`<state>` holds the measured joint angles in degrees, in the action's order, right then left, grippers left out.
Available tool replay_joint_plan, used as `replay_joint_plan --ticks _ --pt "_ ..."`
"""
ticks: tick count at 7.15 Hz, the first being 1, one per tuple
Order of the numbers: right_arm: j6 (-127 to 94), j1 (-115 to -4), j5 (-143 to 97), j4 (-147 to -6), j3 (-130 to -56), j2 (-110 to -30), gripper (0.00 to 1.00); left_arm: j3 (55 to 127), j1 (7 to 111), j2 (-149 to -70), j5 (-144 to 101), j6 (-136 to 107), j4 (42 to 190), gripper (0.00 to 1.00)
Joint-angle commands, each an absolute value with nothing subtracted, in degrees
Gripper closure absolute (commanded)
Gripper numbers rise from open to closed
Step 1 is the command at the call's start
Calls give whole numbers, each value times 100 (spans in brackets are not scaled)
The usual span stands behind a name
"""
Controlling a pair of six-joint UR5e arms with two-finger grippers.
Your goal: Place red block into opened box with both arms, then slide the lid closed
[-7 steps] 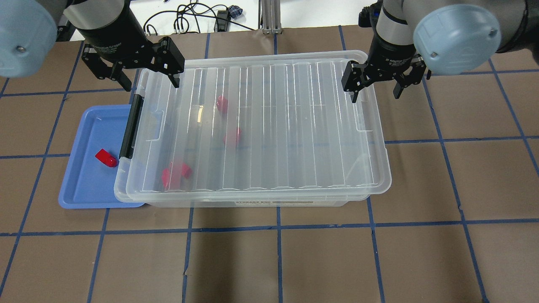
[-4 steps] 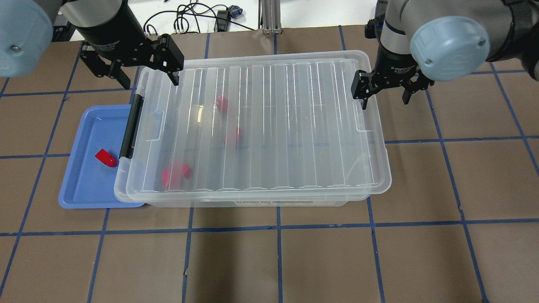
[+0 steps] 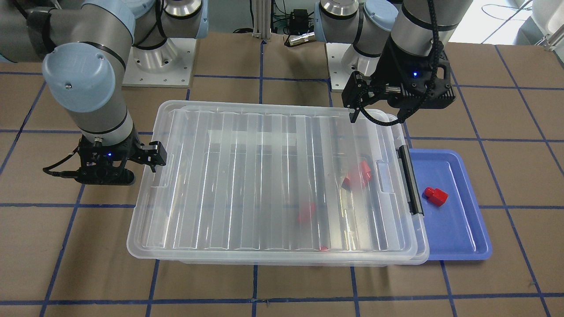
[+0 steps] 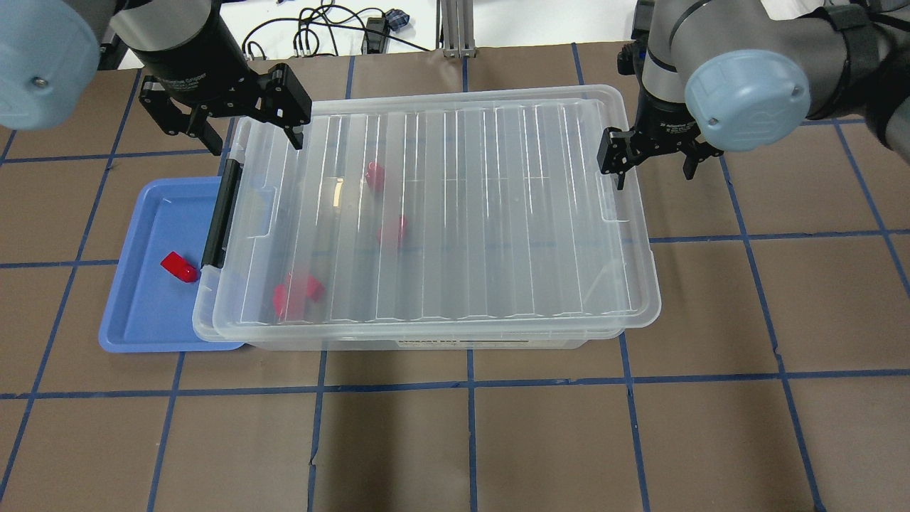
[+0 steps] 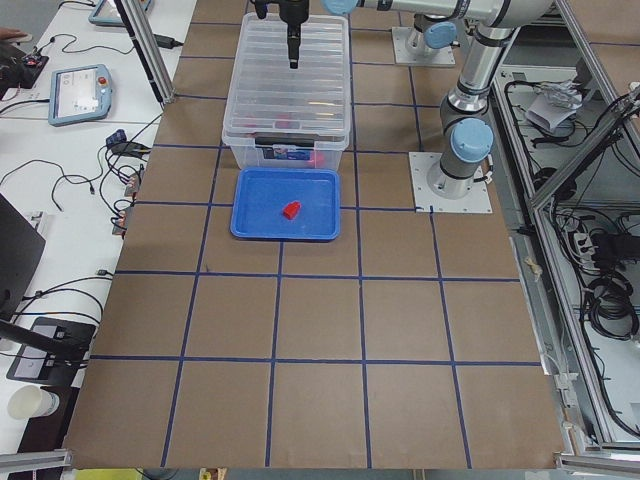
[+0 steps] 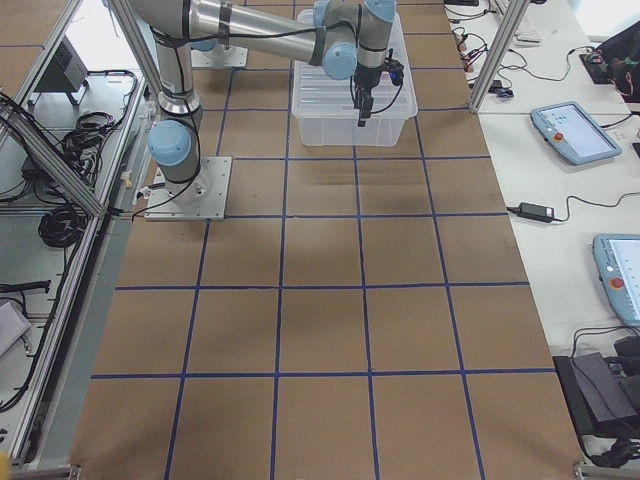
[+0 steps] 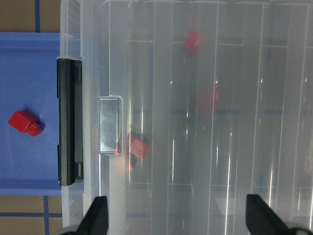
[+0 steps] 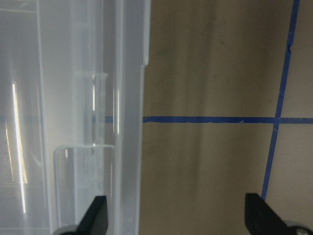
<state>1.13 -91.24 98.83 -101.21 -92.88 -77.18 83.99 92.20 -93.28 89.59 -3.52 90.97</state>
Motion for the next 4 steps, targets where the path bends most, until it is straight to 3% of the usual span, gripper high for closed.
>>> replay_joint_plan --ticks 1,4 --pt "106 -9123 9923 -10151 -9290 -7638 0 8437 9228 -9334 8965 -352 9097 0" --pt "114 -9114 10054 -10274 -9299 -7594 0 8394 9220 -9360 9052 -343 9140 0"
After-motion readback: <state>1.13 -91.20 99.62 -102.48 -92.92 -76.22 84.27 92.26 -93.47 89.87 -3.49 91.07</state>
